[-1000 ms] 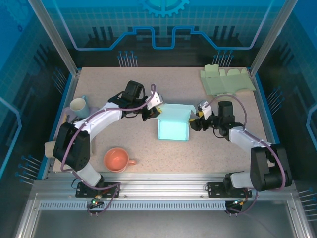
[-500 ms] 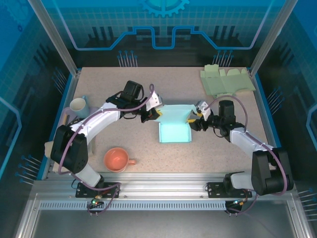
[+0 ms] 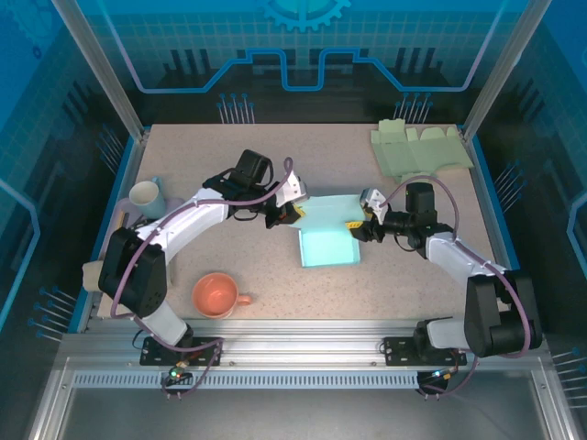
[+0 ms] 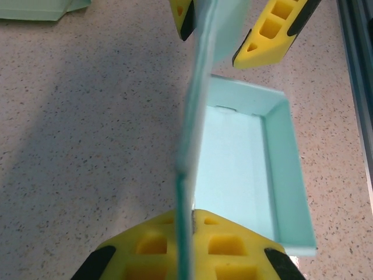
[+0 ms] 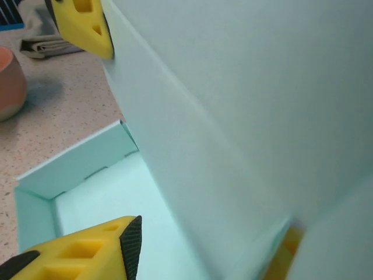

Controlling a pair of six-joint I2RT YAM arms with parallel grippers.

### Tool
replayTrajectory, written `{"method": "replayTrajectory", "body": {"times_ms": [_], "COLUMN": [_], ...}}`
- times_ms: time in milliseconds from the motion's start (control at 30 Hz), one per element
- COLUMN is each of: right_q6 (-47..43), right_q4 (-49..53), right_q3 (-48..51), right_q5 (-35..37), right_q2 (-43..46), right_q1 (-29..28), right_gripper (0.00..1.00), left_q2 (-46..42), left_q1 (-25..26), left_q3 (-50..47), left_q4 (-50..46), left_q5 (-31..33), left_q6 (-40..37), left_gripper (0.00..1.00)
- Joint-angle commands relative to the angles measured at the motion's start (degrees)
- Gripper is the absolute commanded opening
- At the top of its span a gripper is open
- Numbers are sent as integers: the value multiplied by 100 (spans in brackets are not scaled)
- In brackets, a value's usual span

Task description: Fold the paper box

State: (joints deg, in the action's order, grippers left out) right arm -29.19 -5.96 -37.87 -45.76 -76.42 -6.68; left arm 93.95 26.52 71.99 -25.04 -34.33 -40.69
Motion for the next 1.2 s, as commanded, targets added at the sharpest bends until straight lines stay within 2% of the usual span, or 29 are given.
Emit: {"method": "replayTrajectory", "body": {"times_ms": [0,67,133,333,567,700,900,1033,1167], "right_q6": [-233,-368,-420,-534,-249,-130,81,43,-34], "right_q4": [-7,192,308,654,245,35,-670,-617,-673], "right_q3": [-195,-268,-292,-311,-39,80,394,227,197], "right_q5": [-412,-523,-588,-703,-157,211,1441,1708,1467], "right_q2": [-3,12,22,103,223,106,435,136,52], "right_q1": [-3,13,12,41,321,429,494,580,582], "right_gripper": [49,42,42,50,53,53,54,53,53], "left_q2": [38,11,-13,0,-143,-222,-148,-57,-52], "left_q1": [138,138,142,93,72,72,72,65,88], "left_q3": [119,91,48,-120,-370,-448,-449,-415,-411], "left_q4": [46,112,217,799,1371,1462,1501,1480,1428], "left_q5": [-216,-168,-91,620,1374,1429,1437,1442,1345], "left_q6": [-159,-125,-81,229,432,433,437,430,417], "left_gripper": [0,0,0,0,0,0,0,0,0]}}
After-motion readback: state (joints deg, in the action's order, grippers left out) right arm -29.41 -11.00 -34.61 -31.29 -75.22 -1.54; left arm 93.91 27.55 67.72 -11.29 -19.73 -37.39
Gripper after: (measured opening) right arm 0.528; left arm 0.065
